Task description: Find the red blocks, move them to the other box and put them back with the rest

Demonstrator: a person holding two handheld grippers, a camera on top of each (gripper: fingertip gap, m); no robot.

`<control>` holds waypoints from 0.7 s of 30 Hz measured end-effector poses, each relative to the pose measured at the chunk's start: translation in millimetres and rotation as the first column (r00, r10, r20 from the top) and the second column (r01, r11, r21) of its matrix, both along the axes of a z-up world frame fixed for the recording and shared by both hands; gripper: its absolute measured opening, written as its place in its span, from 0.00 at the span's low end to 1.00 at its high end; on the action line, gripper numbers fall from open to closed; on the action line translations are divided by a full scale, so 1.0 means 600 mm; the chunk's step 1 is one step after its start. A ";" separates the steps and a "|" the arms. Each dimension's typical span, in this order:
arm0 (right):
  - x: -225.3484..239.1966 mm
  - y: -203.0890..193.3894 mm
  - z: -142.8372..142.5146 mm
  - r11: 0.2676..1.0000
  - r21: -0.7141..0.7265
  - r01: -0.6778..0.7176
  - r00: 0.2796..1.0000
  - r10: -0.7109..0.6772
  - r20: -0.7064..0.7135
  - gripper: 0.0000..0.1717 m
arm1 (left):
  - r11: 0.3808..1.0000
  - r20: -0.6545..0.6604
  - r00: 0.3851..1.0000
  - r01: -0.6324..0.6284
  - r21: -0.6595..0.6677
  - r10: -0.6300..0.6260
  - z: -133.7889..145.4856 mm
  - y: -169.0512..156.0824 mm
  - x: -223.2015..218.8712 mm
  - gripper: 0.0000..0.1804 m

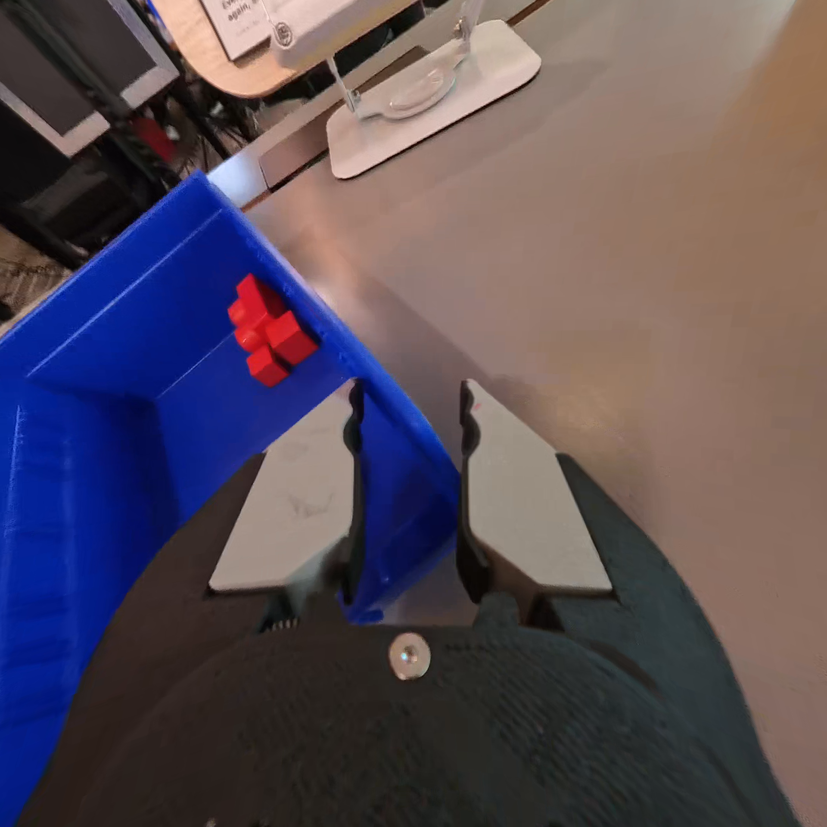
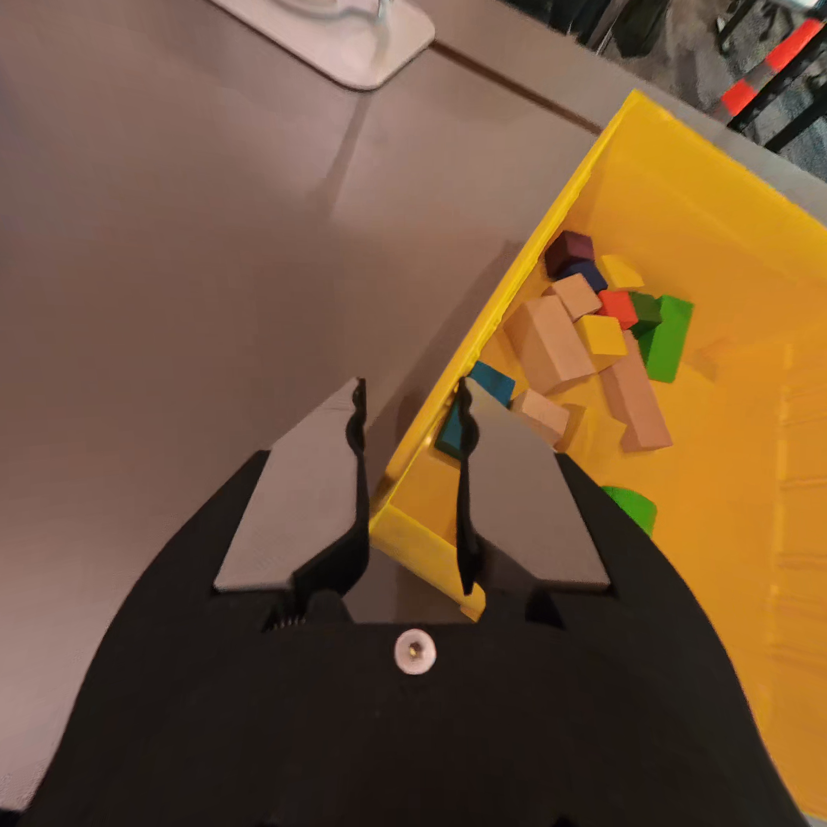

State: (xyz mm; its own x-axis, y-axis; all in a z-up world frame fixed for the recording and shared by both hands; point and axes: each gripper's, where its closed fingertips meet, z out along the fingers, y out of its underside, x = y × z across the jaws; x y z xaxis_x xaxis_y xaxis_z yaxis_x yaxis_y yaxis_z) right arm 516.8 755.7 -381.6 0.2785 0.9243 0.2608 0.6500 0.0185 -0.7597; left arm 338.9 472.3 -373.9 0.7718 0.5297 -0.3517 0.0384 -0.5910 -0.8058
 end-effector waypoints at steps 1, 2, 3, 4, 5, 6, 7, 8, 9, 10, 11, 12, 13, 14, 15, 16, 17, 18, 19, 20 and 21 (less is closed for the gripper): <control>-0.003 -0.001 -0.008 1.000 -0.018 -0.016 1.000 0.016 0.005 0.21 | 1.000 0.006 1.000 0.002 0.010 -0.002 0.000 -0.005 -0.001 0.22; -0.008 -0.006 -0.009 0.998 -0.048 -0.032 0.999 0.032 -0.015 0.22 | 1.000 0.022 1.000 0.003 0.015 -0.004 0.000 -0.011 -0.002 0.21; -0.010 -0.010 -0.008 0.997 -0.070 -0.045 0.999 0.043 -0.030 0.22 | 1.000 0.042 0.999 0.002 0.020 -0.003 0.000 -0.020 -0.004 0.20; -0.010 -0.013 -0.008 0.996 -0.071 -0.057 0.998 0.055 -0.028 0.22 | 1.000 0.062 0.998 -0.003 0.026 0.001 0.001 -0.029 -0.008 0.19; -0.011 -0.016 -0.009 0.995 -0.066 -0.069 0.998 0.068 -0.017 0.22 | 1.000 0.077 0.997 -0.008 0.029 0.005 0.002 -0.039 -0.013 0.17; -0.011 -0.020 -0.009 0.994 -0.065 -0.089 0.996 0.089 -0.006 0.23 | 0.999 0.084 0.996 -0.014 0.029 0.012 0.003 -0.050 -0.020 0.16; -0.010 -0.025 -0.009 0.991 -0.071 -0.117 0.993 0.117 0.004 0.23 | 0.999 0.087 0.996 -0.023 0.029 0.021 0.003 -0.063 -0.028 0.15; -0.008 -0.029 -0.010 0.985 -0.084 -0.151 0.988 0.152 0.013 0.24 | 0.999 0.087 0.996 -0.032 0.027 0.029 0.003 -0.075 -0.037 0.13; -0.004 -0.033 -0.010 0.977 -0.104 -0.184 0.982 0.187 0.021 0.24 | 0.999 0.095 0.995 -0.044 0.029 0.041 0.003 -0.089 -0.044 0.11; 0.004 -0.034 -0.011 0.970 -0.124 -0.209 0.976 0.214 0.033 0.24 | 0.998 0.110 0.992 -0.059 0.037 0.055 0.003 -0.101 -0.051 0.09; 0.014 -0.033 -0.011 0.966 -0.142 -0.215 0.973 0.224 0.048 0.24 | 0.997 0.125 0.991 -0.062 0.053 0.055 0.004 -0.108 -0.053 0.08; 0.026 -0.031 -0.010 0.965 -0.166 -0.205 0.974 0.218 0.065 0.23 | 0.996 0.146 0.989 -0.045 0.079 0.034 0.007 -0.110 -0.049 0.10; 0.037 -0.028 -0.007 0.963 -0.192 -0.188 0.976 0.206 0.078 0.21 | 0.994 0.171 0.985 -0.021 0.111 0.001 0.011 -0.107 -0.041 0.14; 0.047 -0.028 0.000 0.961 -0.213 -0.178 0.976 0.200 0.082 0.20 | 0.992 0.193 0.981 0.002 0.129 -0.027 0.013 -0.105 -0.033 0.18; 0.056 -0.030 0.009 0.957 -0.224 -0.186 0.975 0.209 0.080 0.19 | 0.991 0.208 0.977 0.018 0.131 -0.045 0.013 -0.103 -0.028 0.21; 0.065 -0.034 0.018 0.953 -0.224 -0.206 0.970 0.228 0.080 0.18 | 0.991 0.216 0.975 0.034 0.127 -0.061 0.011 -0.101 -0.024 0.25; 0.073 -0.038 0.027 0.951 -0.215 -0.221 0.967 0.243 0.080 0.14 | 0.992 0.222 0.972 0.048 0.116 -0.073 0.010 -0.100 -0.019 0.28; 0.079 -0.040 0.039 0.952 -0.203 -0.229 0.967 0.247 0.068 0.12 | 0.993 0.233 0.969 0.062 0.101 -0.084 0.009 -0.099 -0.013 0.30; 0.083 -0.041 0.054 0.957 -0.180 -0.228 0.970 0.240 0.047 0.10 | 0.993 0.245 0.965 0.075 0.086 -0.095 0.008 -0.098 -0.007 0.33; 0.088 -0.038 0.071 0.965 -0.148 -0.216 0.975 0.222 0.026 0.10 | 0.993 0.255 0.961 0.091 0.074 -0.107 0.008 -0.098 -0.001 0.35; 0.092 -0.036 0.087 0.972 -0.115 -0.205 0.978 0.207 0.007 0.11 | 0.993 0.259 0.959 0.102 0.062 -0.115 0.010 -0.100 0.004 0.36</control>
